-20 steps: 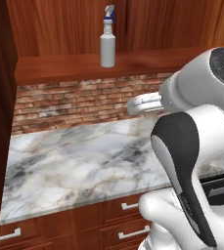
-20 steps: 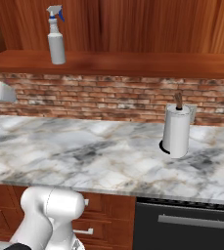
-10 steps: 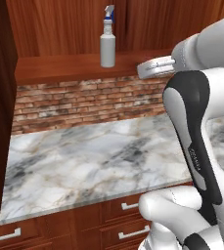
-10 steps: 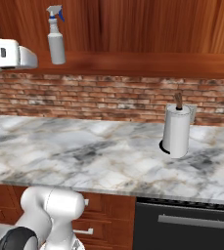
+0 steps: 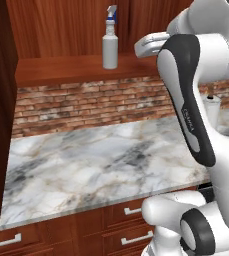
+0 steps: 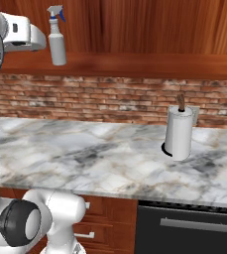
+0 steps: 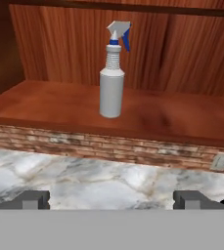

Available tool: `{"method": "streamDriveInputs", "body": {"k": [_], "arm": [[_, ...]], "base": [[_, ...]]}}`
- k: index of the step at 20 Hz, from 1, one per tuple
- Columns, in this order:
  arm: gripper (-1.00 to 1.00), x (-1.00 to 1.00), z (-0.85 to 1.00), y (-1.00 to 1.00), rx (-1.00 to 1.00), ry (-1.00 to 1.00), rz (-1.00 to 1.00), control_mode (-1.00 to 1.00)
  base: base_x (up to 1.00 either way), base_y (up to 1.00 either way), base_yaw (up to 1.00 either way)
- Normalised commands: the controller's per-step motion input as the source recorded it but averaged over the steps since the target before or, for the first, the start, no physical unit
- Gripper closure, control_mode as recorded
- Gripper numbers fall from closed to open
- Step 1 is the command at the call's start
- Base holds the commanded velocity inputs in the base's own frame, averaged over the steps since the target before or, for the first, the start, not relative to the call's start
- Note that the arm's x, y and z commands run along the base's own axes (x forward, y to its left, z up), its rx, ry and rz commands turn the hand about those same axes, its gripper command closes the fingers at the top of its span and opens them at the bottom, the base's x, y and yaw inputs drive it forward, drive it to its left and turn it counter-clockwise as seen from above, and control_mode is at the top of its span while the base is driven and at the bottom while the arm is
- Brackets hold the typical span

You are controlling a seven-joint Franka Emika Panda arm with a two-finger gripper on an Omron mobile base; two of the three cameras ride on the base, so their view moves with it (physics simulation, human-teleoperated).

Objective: Move the cutting board and knife to the sink. Then move spray from the cabinet to the counter.

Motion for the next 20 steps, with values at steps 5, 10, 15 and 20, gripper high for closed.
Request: {"method": "streamDriveInputs", "body": {"k": [5,10,15,20], "arm": [[-1.00,0.54,0.00,0.03,0.00,-0.01,0.00,-1.00],[-1.00,0.63,0.00,0.26,0.00,-0.04,0.00,-1.00],[-1.00,0.60,0.00,0.25,-0.01,-0.07,0.00,-1.00],[-1.00,0.72,0.00,0.08,-0.02,-0.09,0.00,-1.00]], "base": [[0.00,0.00,0.00],[0.00,0.00,0.00],[0.00,0.00,0.00],[0.00,0.00,0.00]]}}
